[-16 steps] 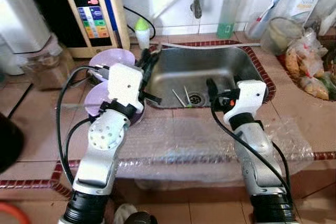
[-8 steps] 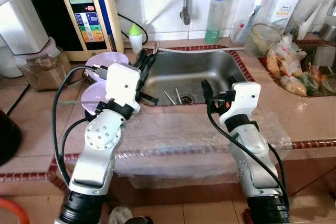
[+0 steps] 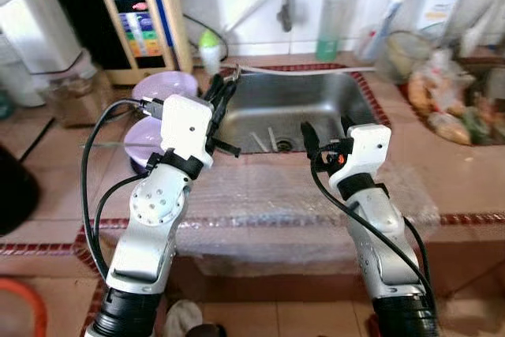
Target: Kitchen organization
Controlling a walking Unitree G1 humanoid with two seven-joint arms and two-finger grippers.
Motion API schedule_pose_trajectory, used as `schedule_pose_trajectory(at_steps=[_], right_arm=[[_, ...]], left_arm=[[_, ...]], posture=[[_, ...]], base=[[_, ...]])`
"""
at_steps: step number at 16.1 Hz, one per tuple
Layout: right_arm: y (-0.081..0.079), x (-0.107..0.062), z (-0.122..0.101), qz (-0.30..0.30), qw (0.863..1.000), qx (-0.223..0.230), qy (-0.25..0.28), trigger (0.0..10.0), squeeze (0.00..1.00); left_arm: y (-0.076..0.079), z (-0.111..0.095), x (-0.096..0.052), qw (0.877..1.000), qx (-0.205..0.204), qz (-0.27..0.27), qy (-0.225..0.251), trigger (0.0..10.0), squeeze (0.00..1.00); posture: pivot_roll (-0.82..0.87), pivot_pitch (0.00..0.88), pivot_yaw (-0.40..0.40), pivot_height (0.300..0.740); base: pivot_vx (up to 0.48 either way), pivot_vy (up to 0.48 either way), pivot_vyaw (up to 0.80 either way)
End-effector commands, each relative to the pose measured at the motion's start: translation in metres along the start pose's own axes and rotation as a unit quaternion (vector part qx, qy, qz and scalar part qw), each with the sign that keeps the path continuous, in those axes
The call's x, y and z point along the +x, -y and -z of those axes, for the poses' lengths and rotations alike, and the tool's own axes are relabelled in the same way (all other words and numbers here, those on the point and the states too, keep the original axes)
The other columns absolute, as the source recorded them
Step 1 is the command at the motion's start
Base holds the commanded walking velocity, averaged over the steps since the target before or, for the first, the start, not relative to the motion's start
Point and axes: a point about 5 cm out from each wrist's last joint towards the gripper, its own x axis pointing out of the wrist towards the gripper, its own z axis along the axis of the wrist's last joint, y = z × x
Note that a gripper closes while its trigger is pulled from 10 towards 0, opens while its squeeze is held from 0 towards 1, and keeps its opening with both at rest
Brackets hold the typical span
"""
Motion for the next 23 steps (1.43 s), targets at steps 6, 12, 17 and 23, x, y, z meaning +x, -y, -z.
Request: schedule_pose_trajectory(at_steps=[6,12,17,23], right_arm=[[0.000,0.002,-0.006,-0.002,1.000,0.000,0.013,10.0,0.00],[0.001,0.003,-0.012,-0.007,1.000,-0.011,0.023,10.0,0.00],[-0.002,-0.001,0.000,-0.006,1.000,-0.001,0.005,10.0,0.00],[-0.004,0.005,-0.003,-0.014,1.000,-0.007,0.013,10.0,0.00]], left_arm=[[-0.007,-0.001,0.000,1.000,0.010,-0.013,-0.002,10.0,0.00],[-0.020,-0.005,-0.002,0.998,0.042,-0.039,-0.006,10.0,0.00],[-0.020,0.030,-0.031,0.992,-0.001,-0.100,-0.075,10.0,0.00],[-0.017,0.023,-0.025,0.995,-0.004,-0.086,-0.050,10.0,0.00]], posture=[[-0.03,0.000,0.069,0.740],[-0.01,0.011,0.065,0.740],[0.01,0.000,0.024,0.740],[0.01,0.000,0.023,0.740]], base=[[0.000,-0.301,0.15],[0.000,-0.289,0.00],[0.000,0.000,0.00],[0.000,0.000,0.00]])
